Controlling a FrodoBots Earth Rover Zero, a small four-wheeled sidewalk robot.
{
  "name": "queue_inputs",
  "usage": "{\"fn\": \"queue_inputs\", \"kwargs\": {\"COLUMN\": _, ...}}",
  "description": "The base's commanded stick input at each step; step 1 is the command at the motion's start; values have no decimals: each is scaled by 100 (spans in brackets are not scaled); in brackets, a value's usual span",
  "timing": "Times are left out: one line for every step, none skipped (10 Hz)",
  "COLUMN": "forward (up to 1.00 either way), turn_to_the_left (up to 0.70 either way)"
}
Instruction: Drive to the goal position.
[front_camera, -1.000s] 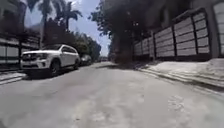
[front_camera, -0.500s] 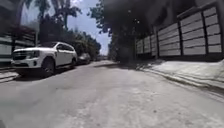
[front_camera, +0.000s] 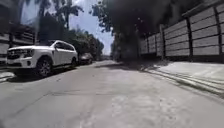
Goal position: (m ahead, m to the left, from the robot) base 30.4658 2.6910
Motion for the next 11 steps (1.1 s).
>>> {"fn": "queue_inputs", "kwargs": {"forward": 100, "turn_to_the_left": 1}}
{"fn": "queue_inputs", "kwargs": {"forward": 100, "turn_to_the_left": 1}}
{"fn": "queue_inputs", "kwargs": {"forward": 100, "turn_to_the_left": 1}}
{"fn": "queue_inputs", "kwargs": {"forward": 100, "turn_to_the_left": 1}}
{"fn": "queue_inputs", "kwargs": {"forward": 100, "turn_to_the_left": 1}}
{"fn": "queue_inputs", "kwargs": {"forward": 100, "turn_to_the_left": 1}}
{"fn": "queue_inputs", "kwargs": {"forward": 100, "turn_to_the_left": 1}}
{"fn": "queue_inputs", "kwargs": {"forward": 100, "turn_to_the_left": -39}}
{"fn": "queue_inputs", "kwargs": {"forward": 100, "turn_to_the_left": -39}}
{"fn": "queue_inputs", "kwargs": {"forward": 100, "turn_to_the_left": -35}}
{"fn": "queue_inputs", "kwargs": {"forward": 100, "turn_to_the_left": 1}}
